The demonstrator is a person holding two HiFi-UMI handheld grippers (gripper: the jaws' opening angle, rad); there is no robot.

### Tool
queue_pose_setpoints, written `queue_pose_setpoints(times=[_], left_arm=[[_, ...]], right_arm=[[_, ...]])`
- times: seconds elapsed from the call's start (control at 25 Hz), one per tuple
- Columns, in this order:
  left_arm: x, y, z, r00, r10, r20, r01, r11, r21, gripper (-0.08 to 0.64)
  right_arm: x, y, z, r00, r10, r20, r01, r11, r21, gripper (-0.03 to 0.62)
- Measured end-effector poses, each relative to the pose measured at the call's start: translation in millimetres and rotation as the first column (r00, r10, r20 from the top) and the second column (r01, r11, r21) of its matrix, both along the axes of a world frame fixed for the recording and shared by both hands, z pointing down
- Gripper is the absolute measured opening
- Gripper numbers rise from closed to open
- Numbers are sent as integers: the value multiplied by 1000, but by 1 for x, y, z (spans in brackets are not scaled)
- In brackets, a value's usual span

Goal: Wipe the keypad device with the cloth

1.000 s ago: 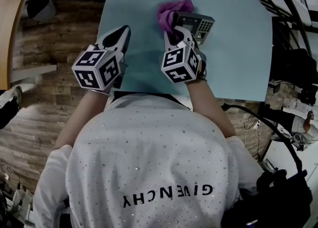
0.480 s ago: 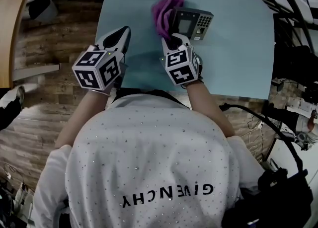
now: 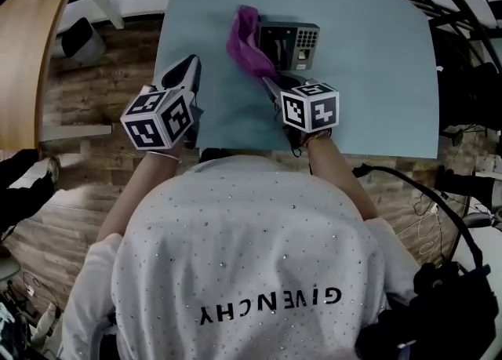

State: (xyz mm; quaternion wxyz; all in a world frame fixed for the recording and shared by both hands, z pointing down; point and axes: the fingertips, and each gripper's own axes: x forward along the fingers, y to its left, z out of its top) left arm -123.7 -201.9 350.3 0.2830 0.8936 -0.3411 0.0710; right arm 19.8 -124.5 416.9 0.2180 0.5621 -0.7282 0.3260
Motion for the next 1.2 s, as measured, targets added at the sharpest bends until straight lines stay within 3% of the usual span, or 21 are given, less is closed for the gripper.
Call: queue_pose_setpoints(times=[0.16,0.32,0.44,0.6,0.72,0.84,0.92,1.04,1.2], left_arm=[[12,5,-23,1000,-14,-26,15,999,39,0],[27,17,-48,998,-18,-63,23,997,77,0],[43,30,-65,995,16,-99,-5,995,104,0],[64,42,-78,989,60,-135,-43,992,120,0],[78,56,-95,980,94,-175,-73,990,120,0],[98,76,-124,967,136,-214,-103,982,156,0],[113,93,-144,962,169,-216,-123,969,212,0],[116,104,-157,964,171,-203,-111,954,279,0],[103,106,-139,968,110,-224,-52,967,248,0]], right_arm=[[25,5,-46,978,79,192,-104,987,125,41],[46,15,-101,976,35,214,-94,958,272,41],[49,21,-148,975,-29,219,-66,908,415,41],[44,31,-203,966,-126,224,-26,820,572,41],[50,38,-234,958,-152,244,-39,772,634,41],[61,56,-261,938,-204,279,-37,742,669,40],[75,71,-275,939,-207,274,-38,730,683,40],[90,80,-281,970,-130,206,-46,732,679,40],[93,86,-268,993,-52,104,-30,746,666,40]])
